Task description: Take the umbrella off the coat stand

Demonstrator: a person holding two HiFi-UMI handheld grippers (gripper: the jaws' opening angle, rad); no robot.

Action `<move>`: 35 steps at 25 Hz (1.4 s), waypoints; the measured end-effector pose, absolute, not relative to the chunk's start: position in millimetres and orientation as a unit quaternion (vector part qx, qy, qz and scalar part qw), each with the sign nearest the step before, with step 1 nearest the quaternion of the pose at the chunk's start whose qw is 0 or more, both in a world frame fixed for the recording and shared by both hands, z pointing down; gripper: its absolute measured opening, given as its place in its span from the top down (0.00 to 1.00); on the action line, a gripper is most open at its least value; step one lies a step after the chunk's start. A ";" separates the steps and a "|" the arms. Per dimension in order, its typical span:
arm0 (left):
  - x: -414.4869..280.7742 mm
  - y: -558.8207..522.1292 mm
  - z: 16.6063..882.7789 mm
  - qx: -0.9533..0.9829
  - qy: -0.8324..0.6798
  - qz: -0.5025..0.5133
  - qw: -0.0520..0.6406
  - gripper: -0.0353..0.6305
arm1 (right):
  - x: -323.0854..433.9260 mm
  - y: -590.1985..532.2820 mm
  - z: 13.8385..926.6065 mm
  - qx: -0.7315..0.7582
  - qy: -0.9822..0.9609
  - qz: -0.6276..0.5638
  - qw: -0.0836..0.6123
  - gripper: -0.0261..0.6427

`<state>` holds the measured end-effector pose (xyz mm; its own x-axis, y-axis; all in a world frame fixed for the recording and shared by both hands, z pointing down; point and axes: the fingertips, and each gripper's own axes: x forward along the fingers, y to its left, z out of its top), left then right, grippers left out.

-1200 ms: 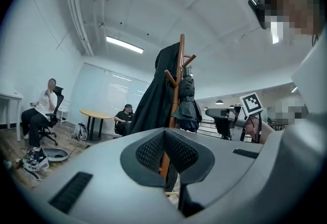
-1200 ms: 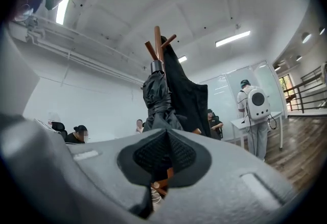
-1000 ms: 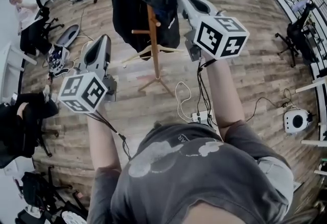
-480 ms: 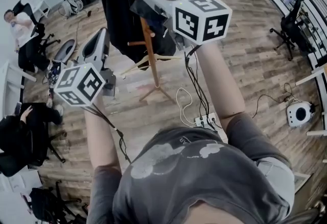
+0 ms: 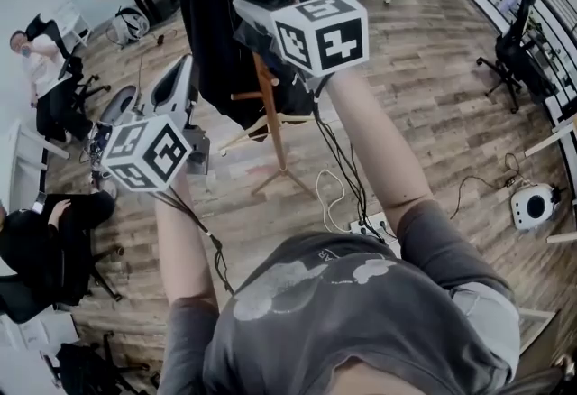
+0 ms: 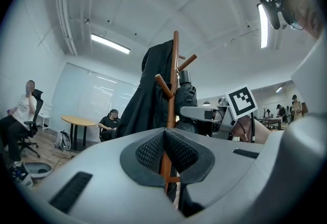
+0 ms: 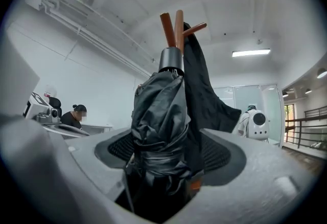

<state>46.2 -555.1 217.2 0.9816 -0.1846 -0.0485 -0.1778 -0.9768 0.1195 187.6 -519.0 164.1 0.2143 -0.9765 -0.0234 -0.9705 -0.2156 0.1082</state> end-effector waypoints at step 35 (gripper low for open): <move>50.7 -548.7 212.4 0.993 -0.097 -0.024 0.057 0.94 | 167.6 -507.6 126.7 0.751 -0.649 -0.113 0.028 0.55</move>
<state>50.7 -548.7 212.4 0.9800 -0.1957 -0.0371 -0.1902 -0.9746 0.1184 167.6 -507.6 126.7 0.1310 -0.9825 -0.1322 -0.9697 -0.1547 0.1889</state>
